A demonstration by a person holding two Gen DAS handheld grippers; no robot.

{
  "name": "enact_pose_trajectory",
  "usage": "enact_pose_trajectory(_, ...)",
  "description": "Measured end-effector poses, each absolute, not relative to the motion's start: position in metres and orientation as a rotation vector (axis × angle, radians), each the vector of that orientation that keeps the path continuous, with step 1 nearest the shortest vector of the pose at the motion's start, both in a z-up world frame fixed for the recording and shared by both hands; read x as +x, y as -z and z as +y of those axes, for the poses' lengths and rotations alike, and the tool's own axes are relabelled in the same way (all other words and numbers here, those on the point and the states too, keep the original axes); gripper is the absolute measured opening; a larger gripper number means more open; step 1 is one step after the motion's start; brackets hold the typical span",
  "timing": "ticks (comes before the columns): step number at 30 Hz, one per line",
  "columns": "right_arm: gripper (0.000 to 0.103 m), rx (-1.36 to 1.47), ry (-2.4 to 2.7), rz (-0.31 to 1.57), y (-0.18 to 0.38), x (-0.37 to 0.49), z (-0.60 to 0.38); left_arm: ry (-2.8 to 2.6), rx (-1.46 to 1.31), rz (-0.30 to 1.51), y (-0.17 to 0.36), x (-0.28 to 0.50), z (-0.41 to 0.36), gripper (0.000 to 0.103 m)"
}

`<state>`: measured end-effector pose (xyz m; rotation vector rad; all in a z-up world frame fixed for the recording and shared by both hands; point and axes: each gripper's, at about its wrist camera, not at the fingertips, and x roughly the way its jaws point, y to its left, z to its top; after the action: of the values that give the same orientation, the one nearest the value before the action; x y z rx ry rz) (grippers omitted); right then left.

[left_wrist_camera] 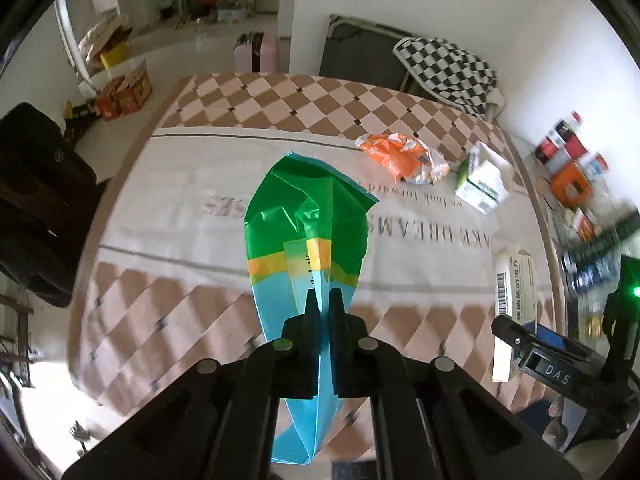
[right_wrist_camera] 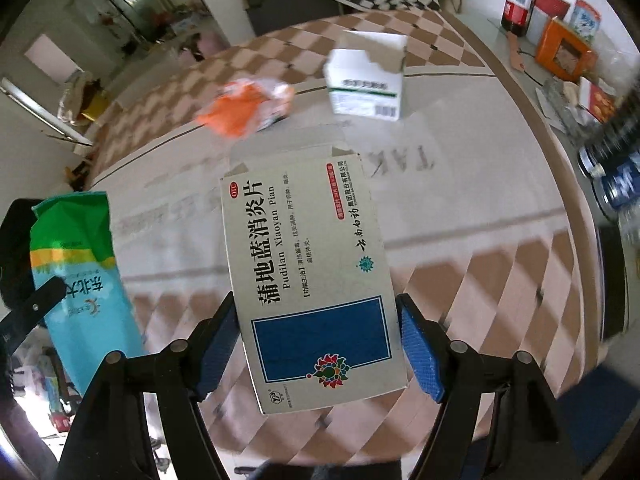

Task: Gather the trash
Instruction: 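Carry the rice bag and medicine box down to the trash bin and release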

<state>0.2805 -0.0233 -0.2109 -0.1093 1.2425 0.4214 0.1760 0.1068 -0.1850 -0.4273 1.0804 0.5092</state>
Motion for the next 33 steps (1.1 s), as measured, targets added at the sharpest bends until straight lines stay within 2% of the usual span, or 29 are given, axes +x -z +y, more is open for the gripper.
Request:
enact_pose_trajectory(7, 0.077, -0.024, -0.39, 1.247, 0.204, 0.128, -0.032, -0.451, -0.364, 1.107, 0.178, 0.048, 0.1, 0.001)
enact_pose_trajectory(15, 0.077, 0.022, -0.385, 1.424, 0.265, -0.013, -0.051, -0.404, -0.443, 1.234, 0.222, -0.063, 0.086, 0.001)
enact_pose_trajectory(21, 0.077, -0.047, -0.389, 1.576, 0.36, -0.064, -0.047, -0.41, -0.576, 1.371, 0.314, -0.104, 0.088, 0.001)
enact_pose_trajectory(27, 0.077, -0.095, -0.399, 1.656, 0.483, -0.075, -0.033, -0.416, -0.744, 1.469, 0.461, -0.102, 0.108, 0.002)
enact_pose_trajectory(33, 0.077, -0.114, -0.38, 1.68, 0.61, -0.057, -0.015, -0.419, -0.793, 1.537, 0.596, -0.093, 0.119, 0.002)
